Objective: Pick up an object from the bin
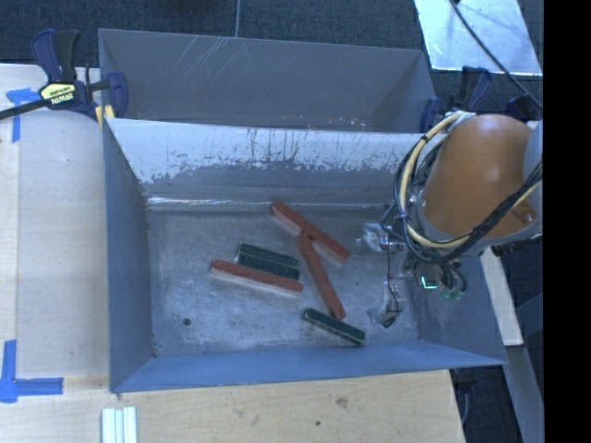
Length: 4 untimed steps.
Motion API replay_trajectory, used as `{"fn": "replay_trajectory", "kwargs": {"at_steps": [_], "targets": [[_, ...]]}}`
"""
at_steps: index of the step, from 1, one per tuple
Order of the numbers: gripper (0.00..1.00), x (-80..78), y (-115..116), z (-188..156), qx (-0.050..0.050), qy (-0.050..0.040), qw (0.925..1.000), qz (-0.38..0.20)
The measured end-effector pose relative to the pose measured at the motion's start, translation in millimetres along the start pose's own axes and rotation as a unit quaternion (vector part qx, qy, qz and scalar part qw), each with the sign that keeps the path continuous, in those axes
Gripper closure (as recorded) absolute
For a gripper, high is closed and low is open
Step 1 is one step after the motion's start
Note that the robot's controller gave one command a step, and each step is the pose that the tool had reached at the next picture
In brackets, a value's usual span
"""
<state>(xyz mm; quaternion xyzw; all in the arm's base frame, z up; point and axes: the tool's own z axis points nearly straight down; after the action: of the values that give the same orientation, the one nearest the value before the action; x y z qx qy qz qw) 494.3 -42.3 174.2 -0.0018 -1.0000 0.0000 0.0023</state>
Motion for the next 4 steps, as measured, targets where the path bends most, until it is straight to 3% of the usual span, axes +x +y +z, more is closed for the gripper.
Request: {"fn": "replay_trajectory", "kwargs": {"at_steps": [1, 2, 3, 4], "targets": [[0.0, 2.3, 39, 95, 0.0, -0.0012, 1.0, 0.009], [0.0, -9.4, 47, 104, -0.001, -0.0037, 0.9834, 0.182], [1.0, -15.1, 46, 98, -0.002, -0.0125, 0.9833, 0.182], [1.0, -24.5, 47, 13, -0.001, -0.0077, 0.9846, 0.175]]}}
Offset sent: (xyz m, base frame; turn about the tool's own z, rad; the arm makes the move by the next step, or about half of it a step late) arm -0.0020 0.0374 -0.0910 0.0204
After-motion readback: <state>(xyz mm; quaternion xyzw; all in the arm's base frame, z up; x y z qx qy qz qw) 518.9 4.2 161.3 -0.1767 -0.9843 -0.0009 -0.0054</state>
